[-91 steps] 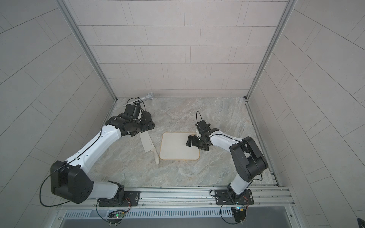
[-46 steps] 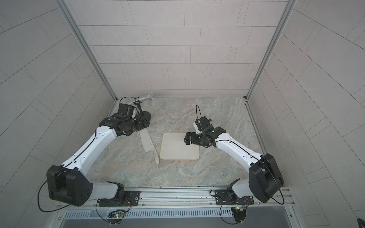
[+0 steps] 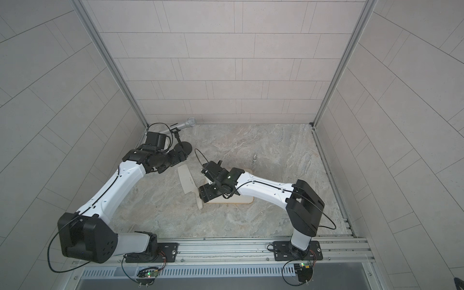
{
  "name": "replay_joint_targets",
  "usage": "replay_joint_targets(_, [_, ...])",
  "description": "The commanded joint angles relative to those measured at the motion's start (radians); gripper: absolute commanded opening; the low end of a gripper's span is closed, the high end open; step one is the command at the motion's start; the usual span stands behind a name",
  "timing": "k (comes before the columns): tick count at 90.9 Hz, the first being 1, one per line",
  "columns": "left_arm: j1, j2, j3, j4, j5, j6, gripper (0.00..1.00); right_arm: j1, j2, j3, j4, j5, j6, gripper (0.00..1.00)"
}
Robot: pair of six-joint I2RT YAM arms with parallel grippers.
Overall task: Align the knife with the edge of the cutting board
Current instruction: Adjust the knife at the center of the board.
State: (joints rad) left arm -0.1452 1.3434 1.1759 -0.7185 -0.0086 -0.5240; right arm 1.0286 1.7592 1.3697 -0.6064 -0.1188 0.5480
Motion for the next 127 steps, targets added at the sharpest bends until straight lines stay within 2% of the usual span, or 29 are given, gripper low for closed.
replay_joint_targets(1, [0.013,-0.027,-0.012,0.011,0.017,-0.004,1.0,0.026,0.077,0.095,-0.029,0.07,-0.055,0.78])
replay_joint_targets(32, [0.045,-0.044,-0.017,0.011,0.011,-0.02,1.0,0.055,0.269,0.274,-0.051,0.122,-0.099,0.71])
replay_joint_targets(63, [0.061,-0.066,-0.029,0.021,-0.005,-0.035,1.0,0.06,0.412,0.364,-0.064,0.17,-0.097,0.61])
replay_joint_targets(89, [0.065,-0.063,-0.03,0.022,0.002,-0.036,1.0,0.06,0.483,0.417,-0.094,0.233,-0.095,0.52])
replay_joint_targets(127, [0.066,-0.064,-0.031,0.022,0.001,-0.038,1.0,0.06,0.535,0.411,-0.104,0.239,-0.084,0.5])
